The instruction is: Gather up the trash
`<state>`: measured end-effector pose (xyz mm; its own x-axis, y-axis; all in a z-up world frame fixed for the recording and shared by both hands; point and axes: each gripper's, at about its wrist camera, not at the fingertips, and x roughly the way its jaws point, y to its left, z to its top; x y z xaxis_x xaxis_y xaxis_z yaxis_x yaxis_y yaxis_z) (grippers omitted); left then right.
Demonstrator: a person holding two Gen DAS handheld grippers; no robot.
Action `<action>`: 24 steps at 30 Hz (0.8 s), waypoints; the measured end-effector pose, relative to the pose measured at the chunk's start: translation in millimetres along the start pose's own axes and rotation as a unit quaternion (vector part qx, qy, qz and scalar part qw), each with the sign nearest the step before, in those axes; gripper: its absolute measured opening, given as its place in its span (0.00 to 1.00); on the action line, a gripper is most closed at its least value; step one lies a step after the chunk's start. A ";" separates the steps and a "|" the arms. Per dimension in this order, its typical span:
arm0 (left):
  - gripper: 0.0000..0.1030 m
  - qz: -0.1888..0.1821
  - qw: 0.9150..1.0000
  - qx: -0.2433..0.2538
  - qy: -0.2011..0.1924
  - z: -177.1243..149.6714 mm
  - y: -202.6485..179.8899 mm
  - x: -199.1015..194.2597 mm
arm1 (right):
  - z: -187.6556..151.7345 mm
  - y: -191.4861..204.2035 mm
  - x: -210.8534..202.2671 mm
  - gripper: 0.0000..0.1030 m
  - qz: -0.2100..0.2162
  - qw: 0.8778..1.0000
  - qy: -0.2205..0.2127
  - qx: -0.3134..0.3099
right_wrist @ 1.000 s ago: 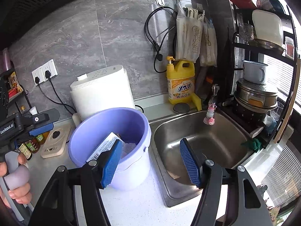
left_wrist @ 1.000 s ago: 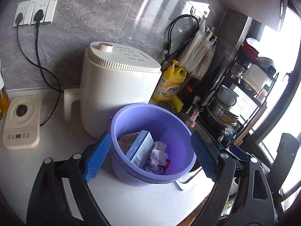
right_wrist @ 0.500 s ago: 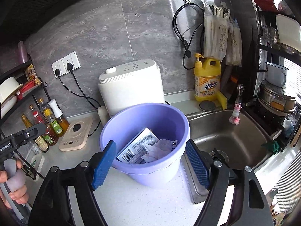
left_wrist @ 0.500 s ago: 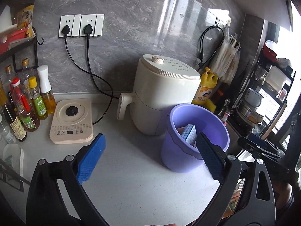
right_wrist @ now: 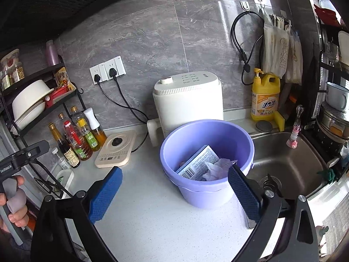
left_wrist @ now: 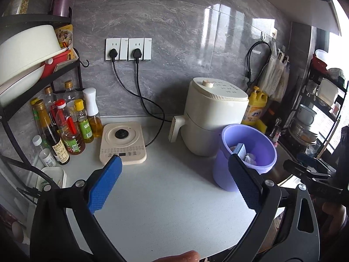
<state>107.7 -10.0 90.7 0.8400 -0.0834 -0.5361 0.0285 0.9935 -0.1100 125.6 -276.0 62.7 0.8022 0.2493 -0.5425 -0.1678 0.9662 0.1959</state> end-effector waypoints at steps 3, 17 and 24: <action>0.94 0.007 1.000 0.004 -0.006 -3.2 0.4 -13.4 | -1.2 8.2 -6.0 0.92 0.012 1.000 0.002 -0.012; 0.94 0.038 0.999 -0.001 -0.018 -18.2 16.4 -58.0 | -10.5 38.3 -30.7 0.92 0.061 0.997 0.004 -0.043; 0.94 0.037 0.999 0.001 -0.009 -22.2 20.0 -59.2 | -17.9 43.3 -31.3 0.92 0.064 0.997 0.011 -0.036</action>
<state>46.4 13.1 101.7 0.8493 -0.0080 -0.5278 -0.0333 0.9971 -0.0687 83.0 -240.7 73.5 0.7588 0.3710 -0.5354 -0.3087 0.9286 0.2060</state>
